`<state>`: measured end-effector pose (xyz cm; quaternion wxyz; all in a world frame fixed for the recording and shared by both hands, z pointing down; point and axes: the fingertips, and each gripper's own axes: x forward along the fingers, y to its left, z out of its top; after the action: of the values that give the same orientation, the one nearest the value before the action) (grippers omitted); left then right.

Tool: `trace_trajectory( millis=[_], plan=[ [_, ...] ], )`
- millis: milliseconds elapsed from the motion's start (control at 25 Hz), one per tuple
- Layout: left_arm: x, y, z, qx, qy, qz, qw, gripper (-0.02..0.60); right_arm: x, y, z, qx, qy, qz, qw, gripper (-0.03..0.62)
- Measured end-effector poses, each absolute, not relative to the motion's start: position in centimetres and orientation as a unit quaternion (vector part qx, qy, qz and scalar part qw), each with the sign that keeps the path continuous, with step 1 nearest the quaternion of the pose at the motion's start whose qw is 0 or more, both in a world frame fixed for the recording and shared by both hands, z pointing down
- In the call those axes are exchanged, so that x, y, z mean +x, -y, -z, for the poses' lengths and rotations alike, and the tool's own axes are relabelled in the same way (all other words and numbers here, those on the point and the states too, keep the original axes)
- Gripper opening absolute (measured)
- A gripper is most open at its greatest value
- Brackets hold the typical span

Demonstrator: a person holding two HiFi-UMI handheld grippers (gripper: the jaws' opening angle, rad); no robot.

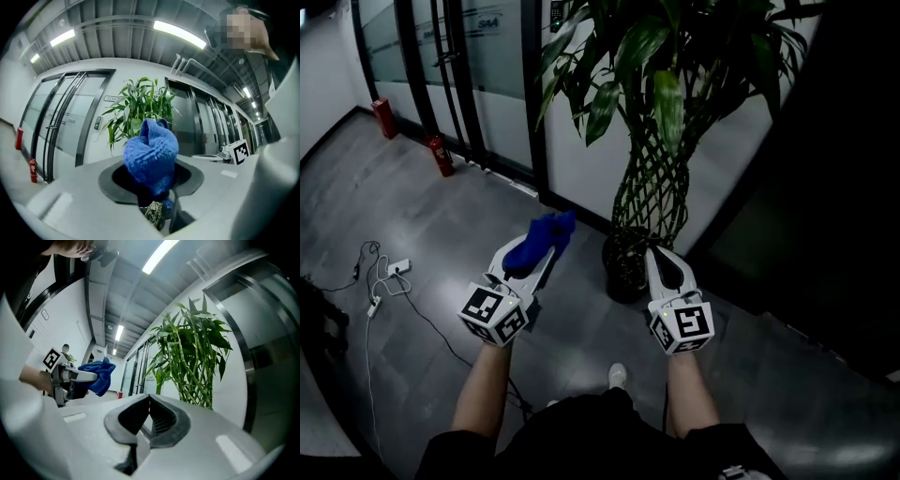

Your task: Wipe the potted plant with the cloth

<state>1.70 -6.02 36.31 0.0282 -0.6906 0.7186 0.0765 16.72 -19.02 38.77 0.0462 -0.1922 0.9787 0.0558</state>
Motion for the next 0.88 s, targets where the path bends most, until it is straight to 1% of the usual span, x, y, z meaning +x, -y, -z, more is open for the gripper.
trace_trajectory(
  millis=[200, 320, 440, 720, 880],
  plan=[
    [0.1, 0.7, -37.5, -0.694, -0.712, -0.107, 0.02, 0.153, 17.4, 14.2, -40.1, -0.216, -0.975, -0.022, 0.047, 0.003],
    [-0.7, -0.9, -38.6, -0.7, -0.705, -0.114, 0.002, 0.153, 18.6, 13.3, -40.8, -0.233, -0.972, -0.009, 0.04, 0.003],
    [-1.1, -1.7, -39.2, -0.7, -0.705, -0.115, -0.001, 0.153, 19.8, 13.3, -40.8, -0.244, -0.969, 0.004, 0.048, 0.003],
    [-0.2, -3.0, -39.1, -0.687, -0.714, -0.138, -0.004, 0.153, 23.4, 13.8, -39.2, -0.249, -0.966, 0.014, 0.066, 0.003],
    [1.5, -3.5, -38.9, -0.678, -0.722, -0.139, 0.008, 0.153, 26.3, 13.8, -38.9, -0.245, -0.967, 0.013, 0.076, 0.003]
  ],
)
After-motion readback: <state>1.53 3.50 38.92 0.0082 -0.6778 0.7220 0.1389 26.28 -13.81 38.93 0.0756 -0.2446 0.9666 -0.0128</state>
